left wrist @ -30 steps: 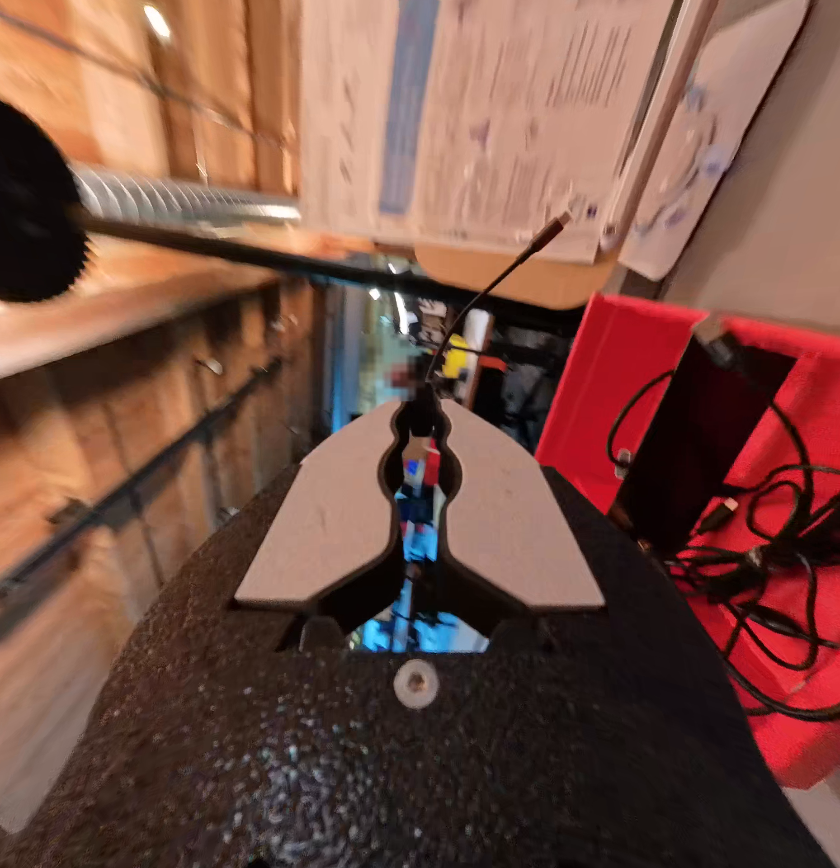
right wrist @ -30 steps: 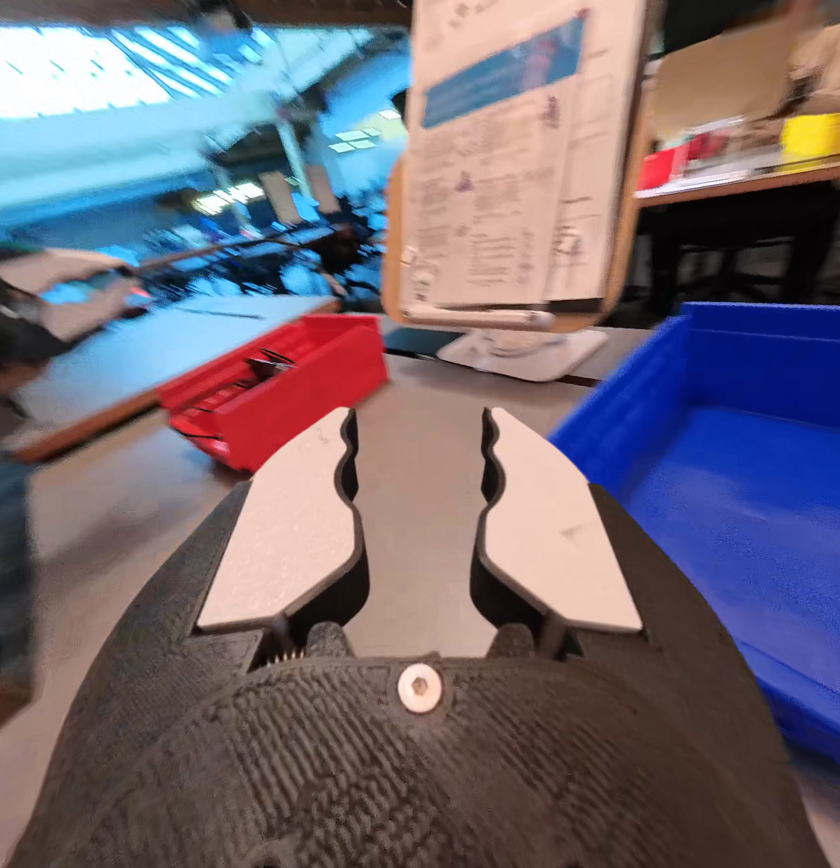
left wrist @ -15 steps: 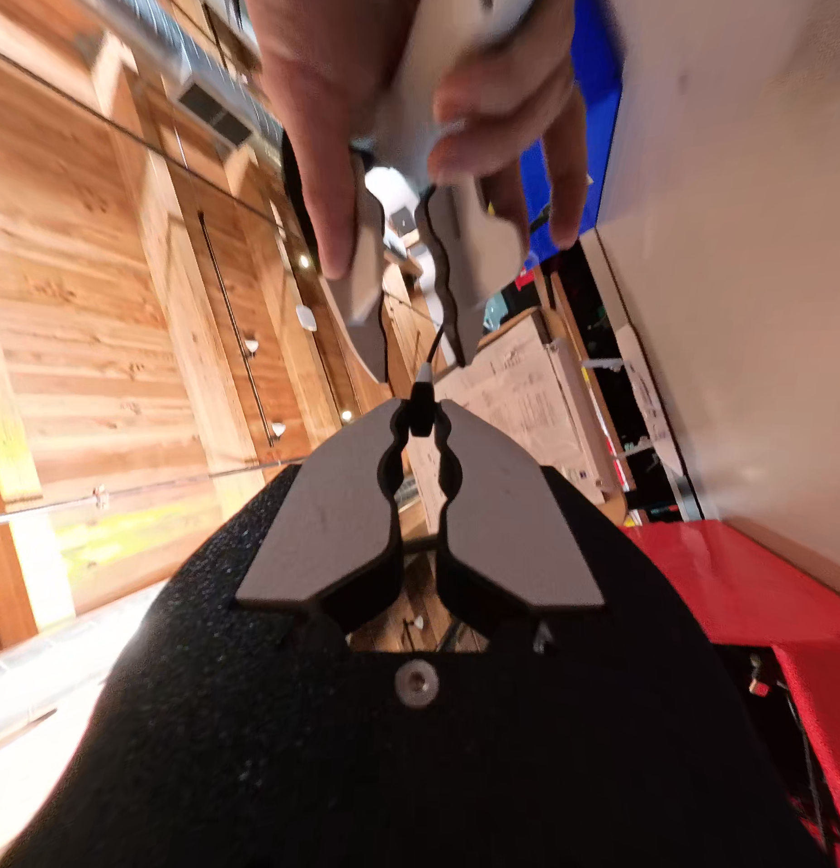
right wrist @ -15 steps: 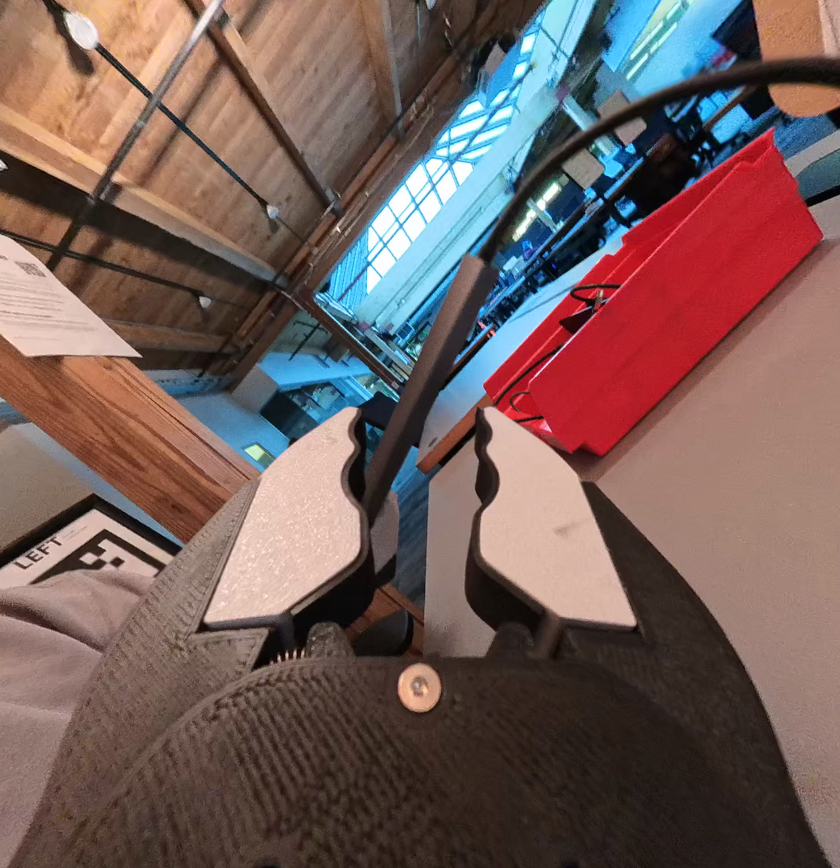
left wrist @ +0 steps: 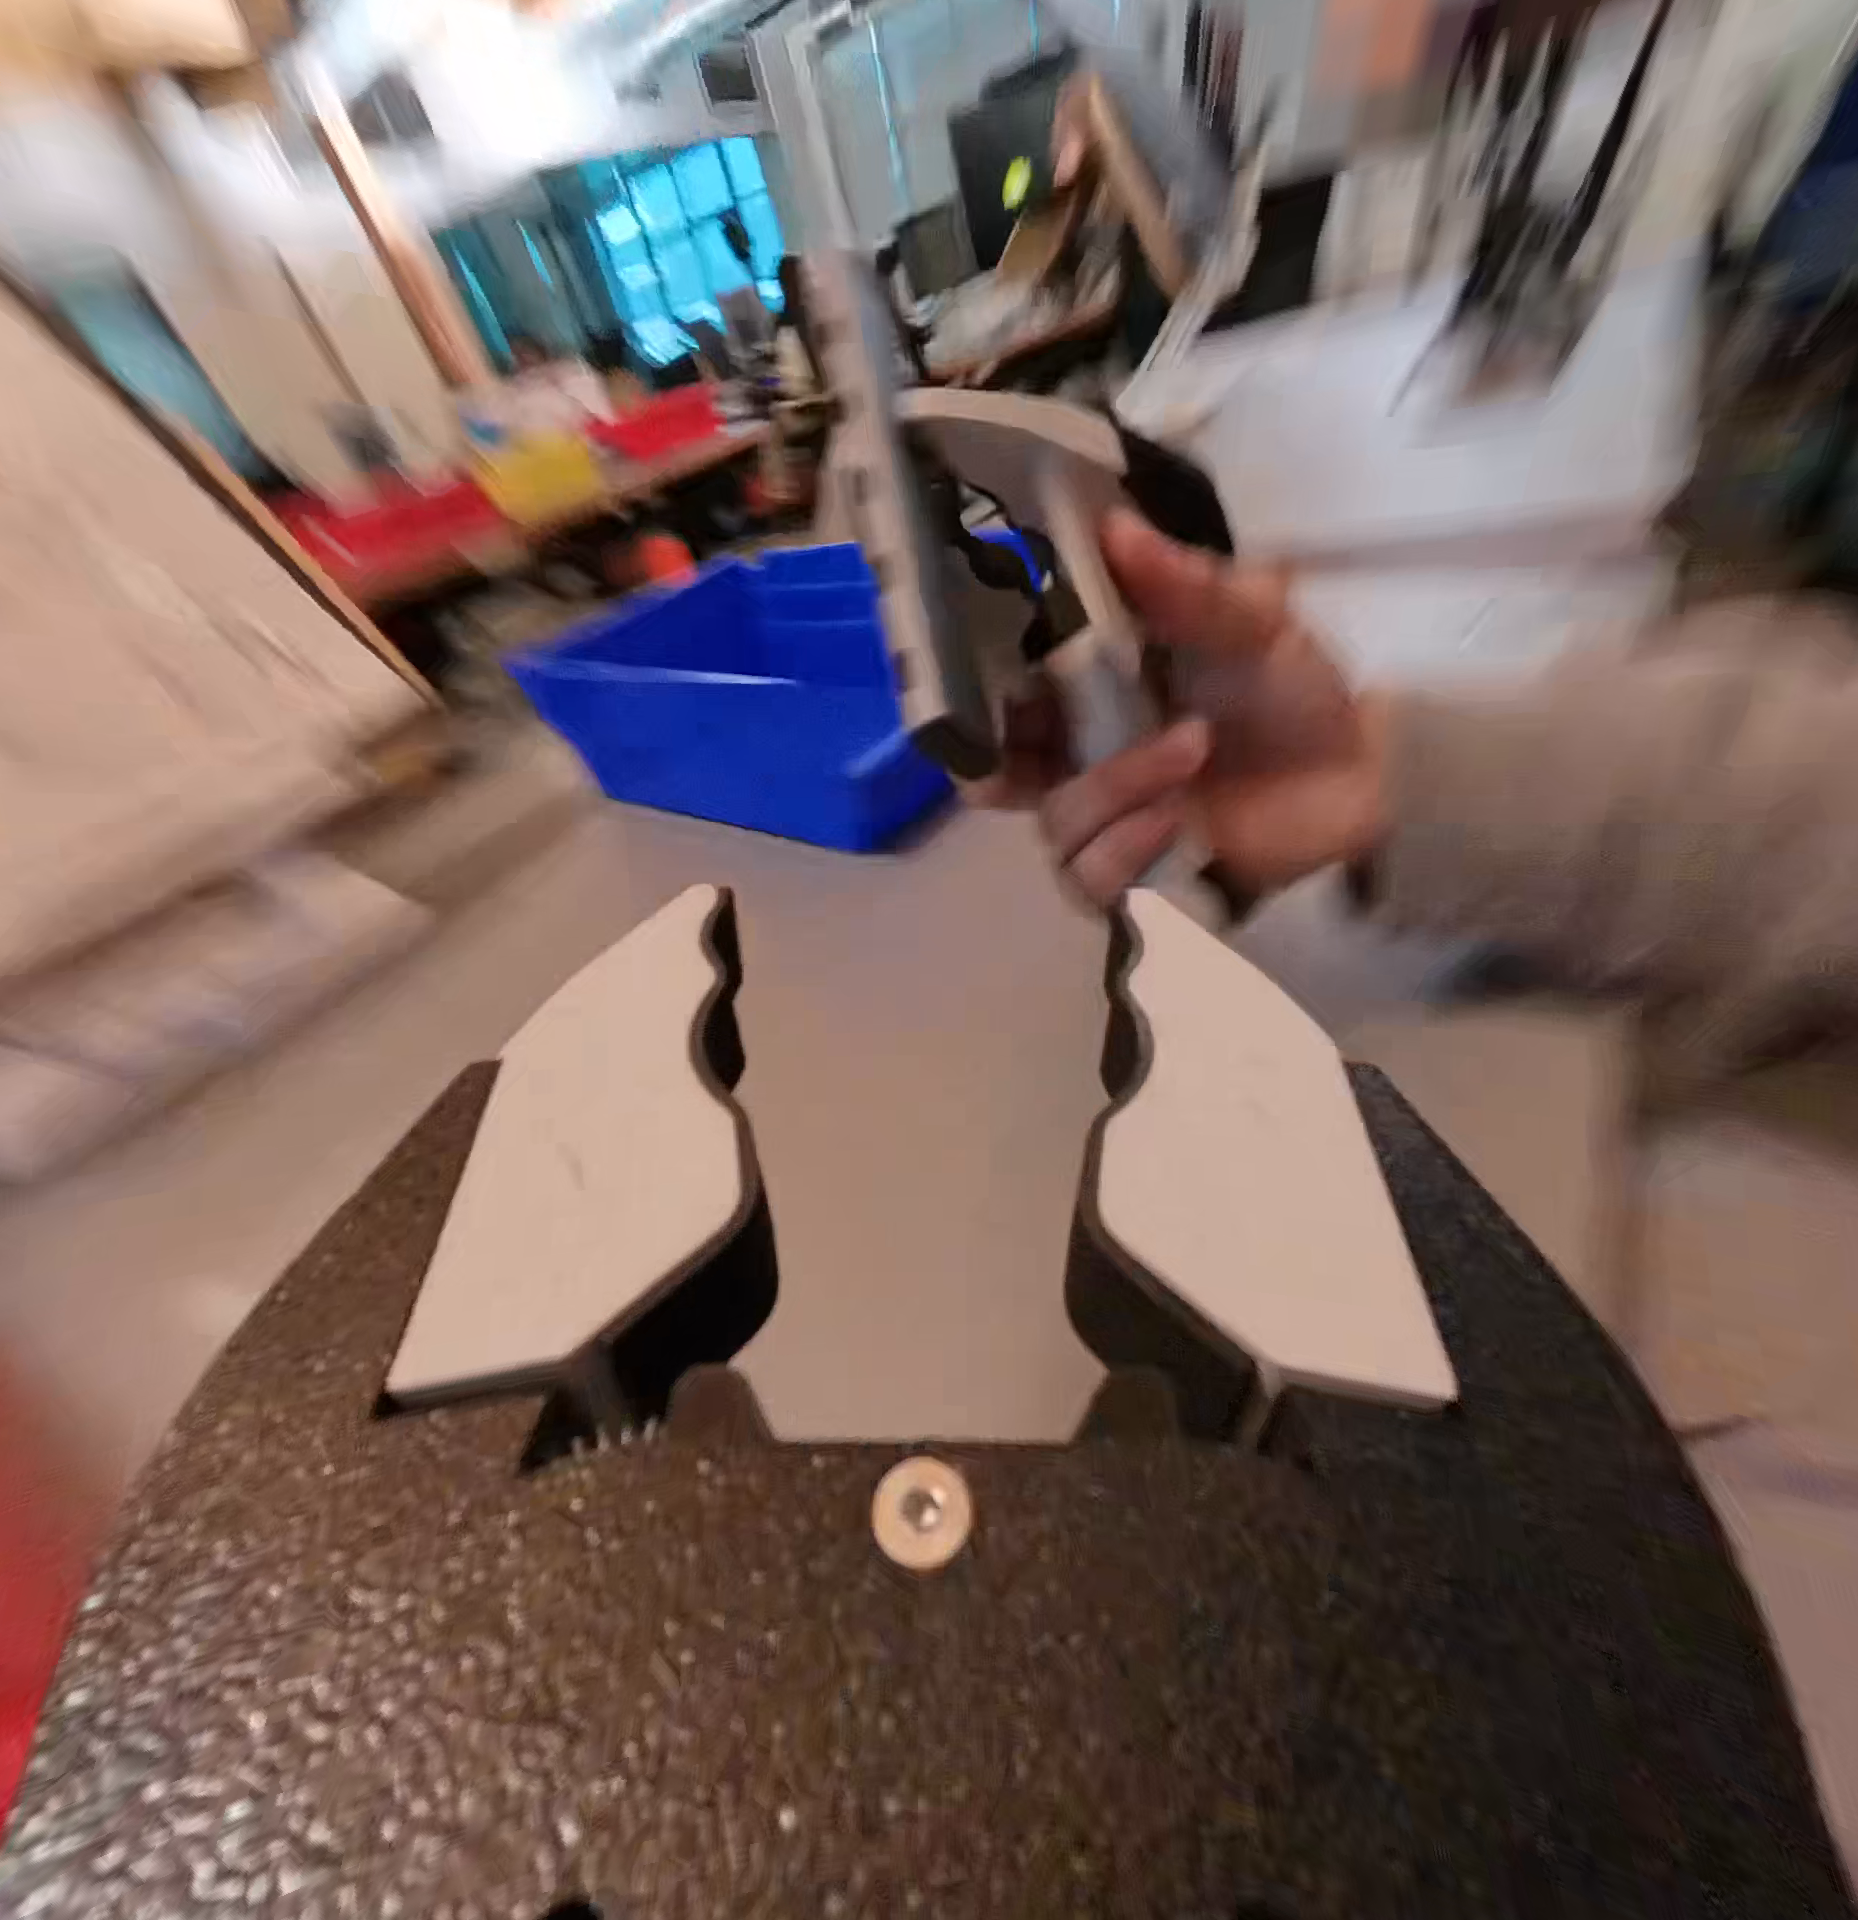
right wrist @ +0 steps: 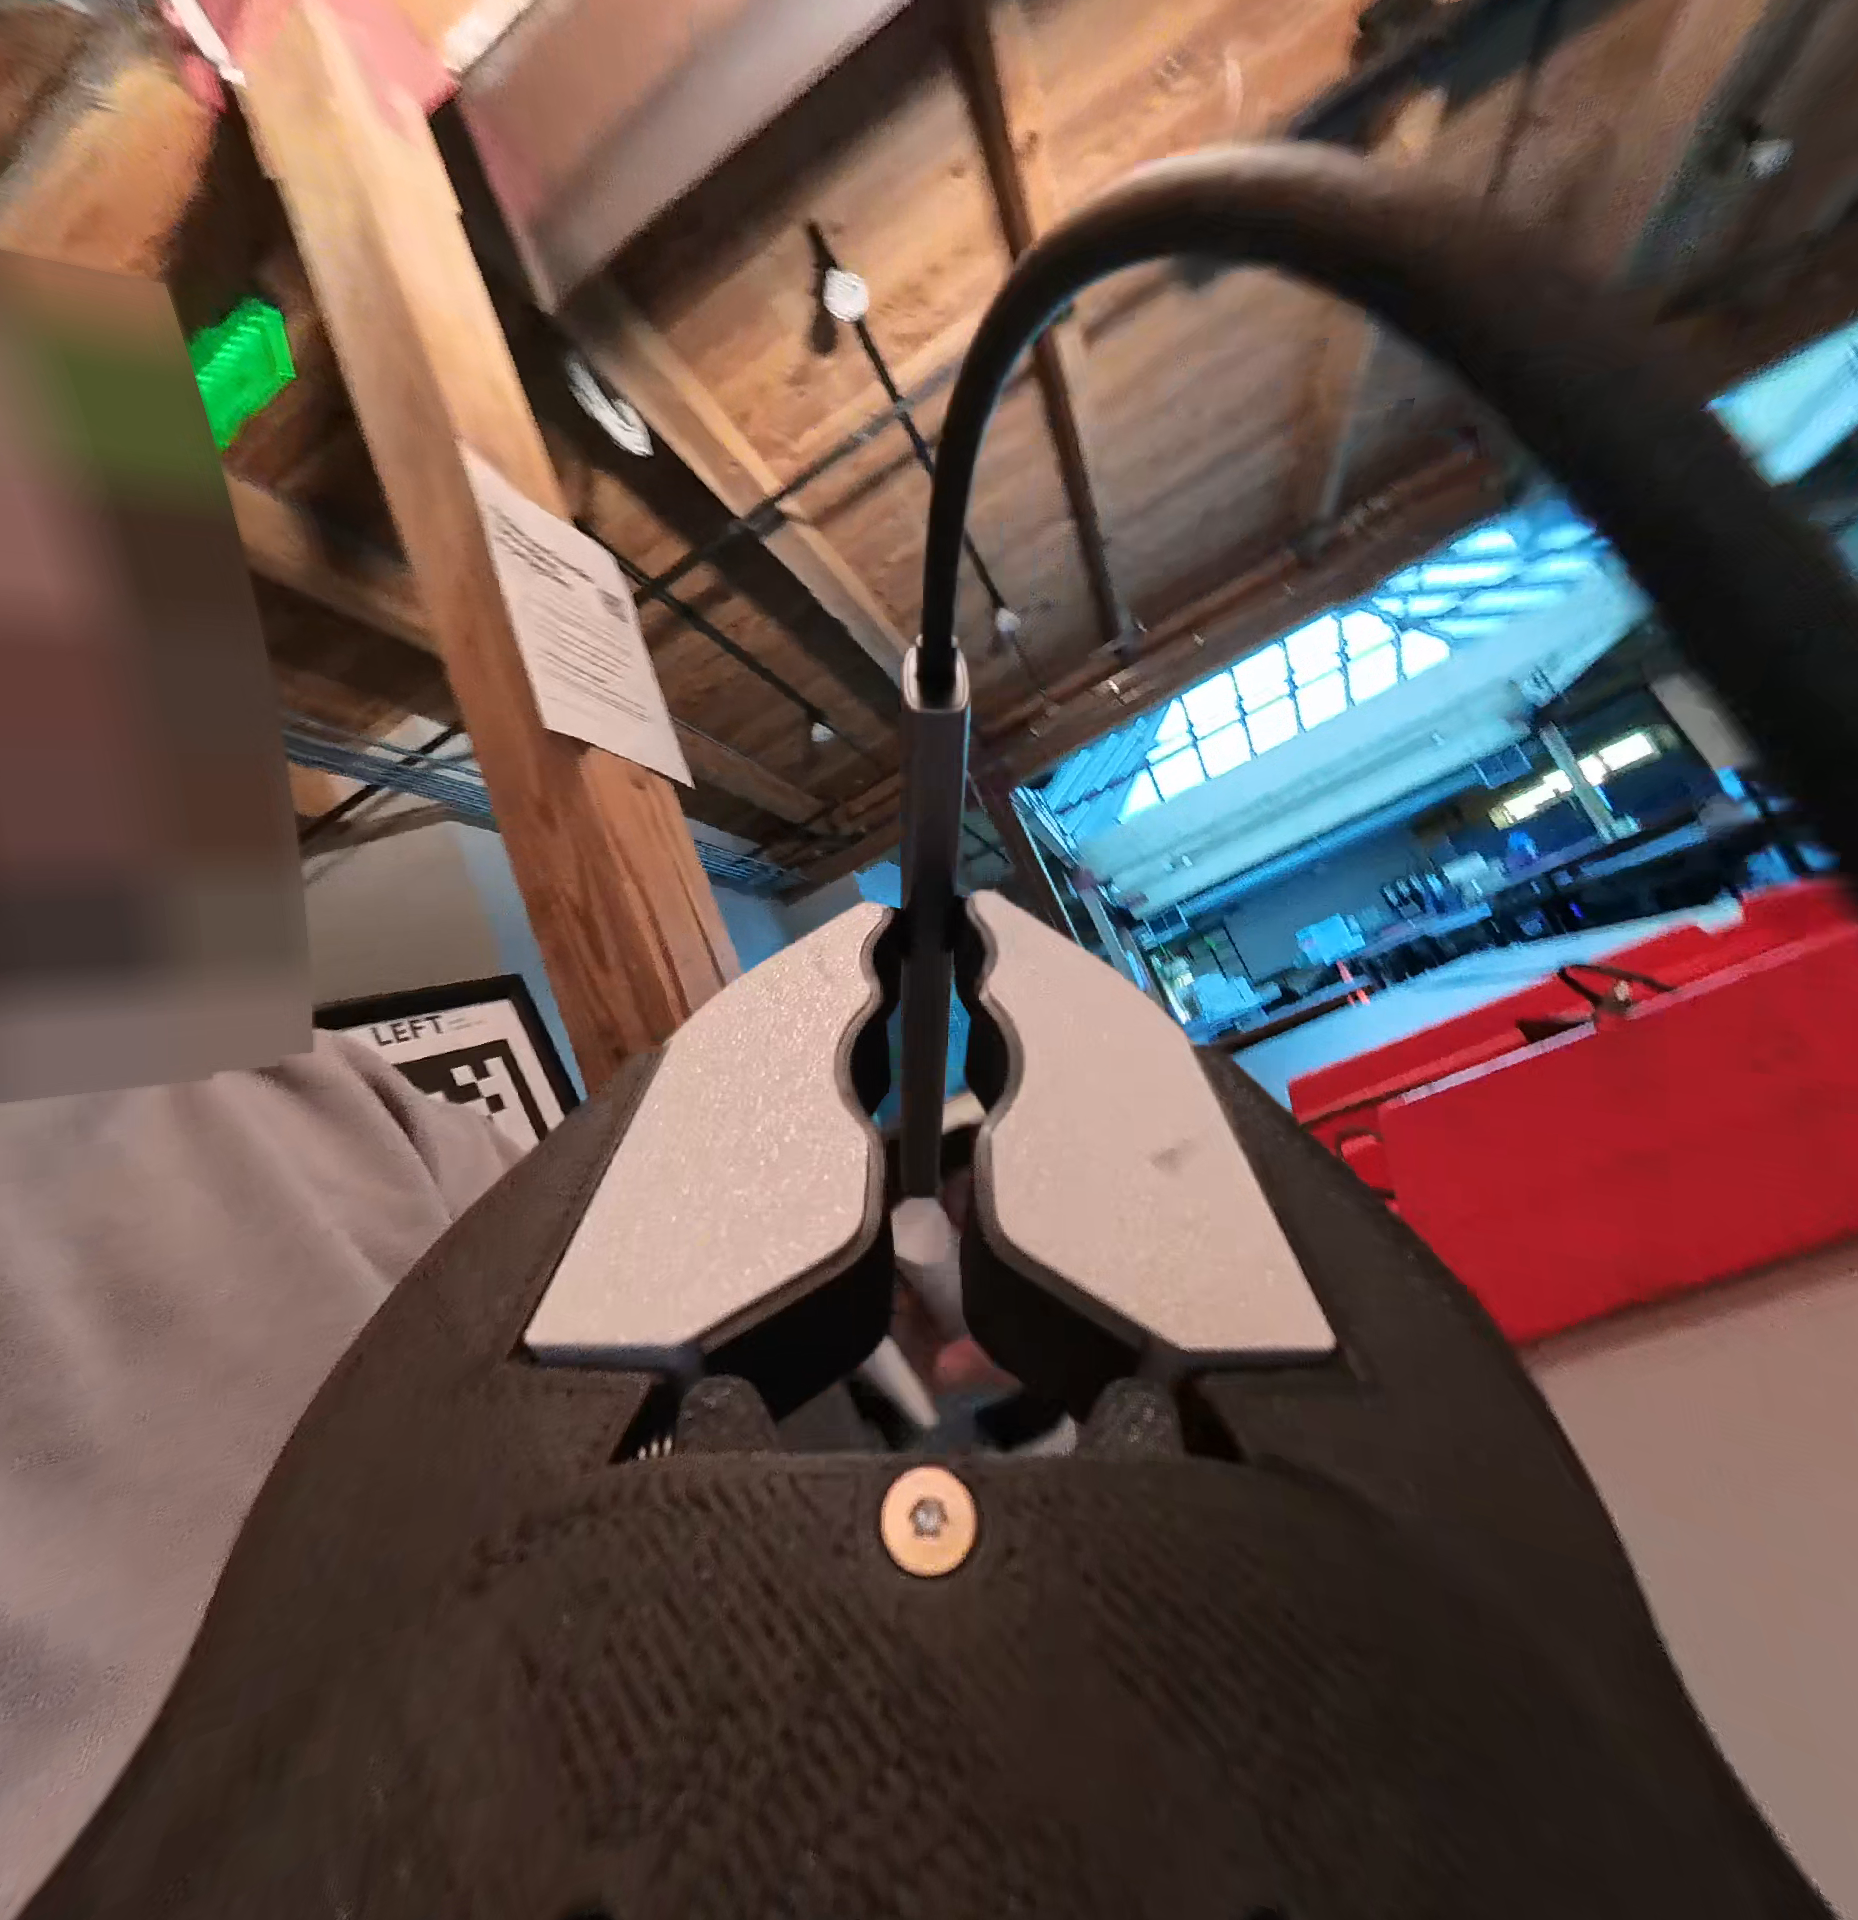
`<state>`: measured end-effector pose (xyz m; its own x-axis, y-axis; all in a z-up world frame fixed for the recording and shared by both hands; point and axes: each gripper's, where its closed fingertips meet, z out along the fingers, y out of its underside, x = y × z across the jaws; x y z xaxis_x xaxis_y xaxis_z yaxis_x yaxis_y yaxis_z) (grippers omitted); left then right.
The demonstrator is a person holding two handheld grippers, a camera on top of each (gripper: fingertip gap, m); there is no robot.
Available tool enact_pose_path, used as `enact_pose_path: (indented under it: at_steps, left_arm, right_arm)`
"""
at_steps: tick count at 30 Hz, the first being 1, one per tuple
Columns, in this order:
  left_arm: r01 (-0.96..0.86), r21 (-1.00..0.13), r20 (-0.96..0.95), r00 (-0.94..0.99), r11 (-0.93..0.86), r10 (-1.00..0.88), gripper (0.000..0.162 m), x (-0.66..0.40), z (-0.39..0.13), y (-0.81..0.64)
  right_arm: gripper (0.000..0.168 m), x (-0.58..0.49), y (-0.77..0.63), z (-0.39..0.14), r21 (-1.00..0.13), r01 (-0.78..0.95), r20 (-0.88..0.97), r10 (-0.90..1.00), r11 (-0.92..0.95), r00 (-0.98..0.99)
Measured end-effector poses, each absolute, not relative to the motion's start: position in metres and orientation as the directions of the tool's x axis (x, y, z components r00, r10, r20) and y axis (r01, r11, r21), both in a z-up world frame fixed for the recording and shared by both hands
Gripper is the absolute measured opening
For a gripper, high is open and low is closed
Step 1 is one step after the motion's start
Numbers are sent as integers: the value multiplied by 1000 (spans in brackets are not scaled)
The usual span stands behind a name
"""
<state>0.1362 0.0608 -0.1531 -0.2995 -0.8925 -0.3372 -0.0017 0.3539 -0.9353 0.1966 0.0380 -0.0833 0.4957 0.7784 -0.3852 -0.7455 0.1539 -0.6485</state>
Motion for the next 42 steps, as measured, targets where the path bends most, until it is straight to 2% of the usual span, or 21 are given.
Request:
enact_pose_path:
  at_steps: [1,2,4,5,7,9,11,15,22,24,26,29,31,37,40,42]
  left_arm:
    - [-64,-995,-48,-378,77,-924,70,137,-153,58]
    - [-143,-973,228,-454,-181,-862,74,137,-152,53]
    - [-321,-776,618,-558,-543,-554,72,136,-146,46]
    - [-390,-663,719,-569,-639,-398,72,136,-145,45]
    - [-465,-475,804,-575,-748,-153,56,138,-142,44]
    - [-521,-362,817,-576,-773,5,53,139,-140,38]
    - [-585,-313,811,-574,-748,110,52,137,-138,26]
    - [-607,-273,772,-601,-746,206,24,134,-127,22]
    - [-597,-201,744,-609,-777,275,28,128,-124,39]
    - [-585,-211,776,-587,-783,230,30,131,-131,41]
    - [-570,-220,792,-578,-792,196,24,133,-134,44]
    - [-556,-239,790,-588,-796,173,24,131,-132,45]
    - [-560,-224,791,-583,-798,187,26,131,-131,45]
    - [-574,-145,774,-573,-806,269,24,131,-130,45]
    - [-564,-170,778,-580,-808,242,23,131,-131,42]
    - [-523,-232,784,-600,-820,160,23,131,-131,43]
  right_arm:
    - [10,198,34,-81,-645,-741,-355,786,185,505]
    - [10,199,31,-80,-652,-728,-326,788,212,522]
    - [10,194,27,-82,-686,-683,-262,790,252,554]
    - [10,191,25,-82,-702,-653,-224,783,283,580]
    - [10,183,21,-82,-735,-583,-139,764,347,630]
    - [10,175,21,-84,-777,-511,-82,746,367,661]
    - [10,167,21,-87,-815,-457,-46,747,356,664]
    - [9,159,22,-92,-848,-398,-9,742,349,670]
    - [10,155,25,-104,-880,-358,-3,750,312,662]
    - [10,153,28,-109,-898,-321,9,741,302,671]
    - [10,149,31,-111,-911,-282,28,728,301,685]
    - [10,147,31,-108,-916,-233,70,705,325,706]
    - [10,150,33,-104,-910,-203,94,659,360,747]
    - [10,145,30,-105,-925,-158,127,673,345,729]
    - [10,144,28,-106,-930,-133,145,673,344,726]
    - [10,146,27,-107,-933,-123,147,670,338,728]
